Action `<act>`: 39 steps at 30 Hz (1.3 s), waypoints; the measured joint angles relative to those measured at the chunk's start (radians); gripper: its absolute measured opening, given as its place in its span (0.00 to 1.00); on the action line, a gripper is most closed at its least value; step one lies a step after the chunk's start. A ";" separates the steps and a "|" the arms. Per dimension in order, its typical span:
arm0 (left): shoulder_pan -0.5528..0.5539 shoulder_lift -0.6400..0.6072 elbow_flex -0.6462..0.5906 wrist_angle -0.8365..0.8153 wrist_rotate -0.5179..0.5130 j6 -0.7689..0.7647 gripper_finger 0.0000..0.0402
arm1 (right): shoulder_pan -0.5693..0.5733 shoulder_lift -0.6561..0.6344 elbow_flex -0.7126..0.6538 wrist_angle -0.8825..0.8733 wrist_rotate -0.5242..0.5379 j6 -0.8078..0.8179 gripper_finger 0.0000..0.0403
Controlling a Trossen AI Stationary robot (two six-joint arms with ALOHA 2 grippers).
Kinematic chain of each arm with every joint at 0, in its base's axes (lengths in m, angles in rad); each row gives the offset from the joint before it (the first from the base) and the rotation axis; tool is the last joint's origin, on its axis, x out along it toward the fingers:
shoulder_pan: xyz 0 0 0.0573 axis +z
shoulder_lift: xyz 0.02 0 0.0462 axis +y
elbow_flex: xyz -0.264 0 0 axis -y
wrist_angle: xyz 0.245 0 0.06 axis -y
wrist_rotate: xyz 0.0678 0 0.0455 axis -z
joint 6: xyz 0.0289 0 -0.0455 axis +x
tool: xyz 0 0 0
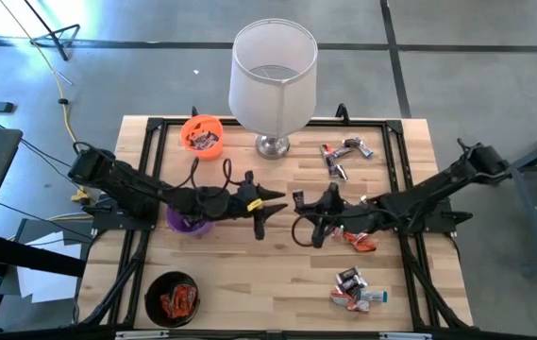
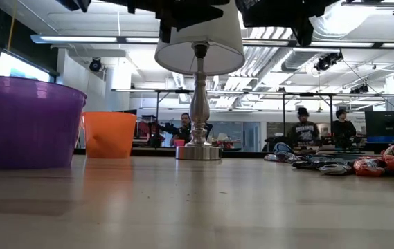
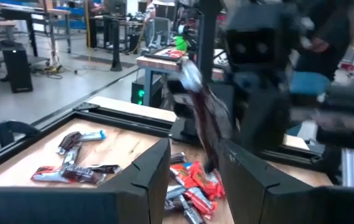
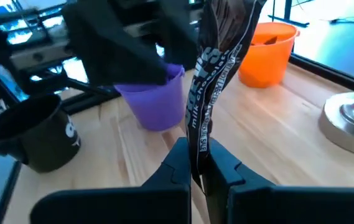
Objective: Sort candy
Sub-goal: Put the brown chocolate into the purple bucket
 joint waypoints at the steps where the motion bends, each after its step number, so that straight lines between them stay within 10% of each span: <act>1: 0.004 0.000 0.000 0.001 0.000 -0.006 0.30 | 0.000 0.008 0.000 -0.001 0.002 -0.010 0.00; 39: 0.002 -0.001 -0.001 0.020 0.119 -0.005 0.30 | -0.027 0.150 0.244 -0.298 0.130 -0.100 0.00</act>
